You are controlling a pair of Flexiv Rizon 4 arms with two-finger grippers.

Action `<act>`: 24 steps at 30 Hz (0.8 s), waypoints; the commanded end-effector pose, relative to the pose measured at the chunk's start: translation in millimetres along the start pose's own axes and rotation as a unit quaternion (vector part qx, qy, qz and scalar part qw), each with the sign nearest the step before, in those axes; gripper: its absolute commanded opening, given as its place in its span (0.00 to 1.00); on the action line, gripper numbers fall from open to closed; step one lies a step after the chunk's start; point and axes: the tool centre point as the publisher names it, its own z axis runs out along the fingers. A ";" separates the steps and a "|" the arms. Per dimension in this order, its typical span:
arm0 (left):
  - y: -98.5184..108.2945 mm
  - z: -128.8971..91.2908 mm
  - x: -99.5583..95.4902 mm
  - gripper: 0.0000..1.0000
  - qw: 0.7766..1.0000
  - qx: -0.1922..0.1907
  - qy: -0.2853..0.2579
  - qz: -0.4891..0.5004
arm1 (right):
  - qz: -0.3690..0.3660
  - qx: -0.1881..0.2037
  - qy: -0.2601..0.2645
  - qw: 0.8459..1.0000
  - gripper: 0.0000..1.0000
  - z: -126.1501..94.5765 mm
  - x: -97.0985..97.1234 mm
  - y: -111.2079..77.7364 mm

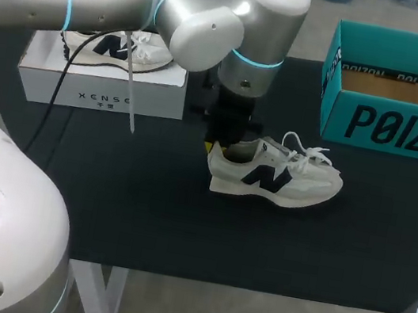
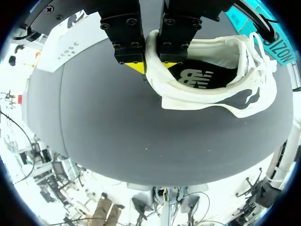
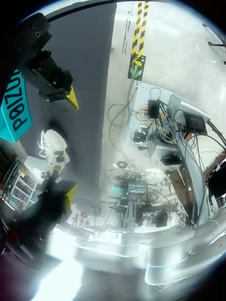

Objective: Take the shoe out of the shoebox, open the shoe tongue, remove and reinsert the insole, then place the shoe into the shoebox

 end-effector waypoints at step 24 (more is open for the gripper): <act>-41.0 1.5 12.5 0.00 1.000 -0.014 0.000 0.025 | 0.000 0.180 0.003 0.984 1.00 0.8 -1.9 7.7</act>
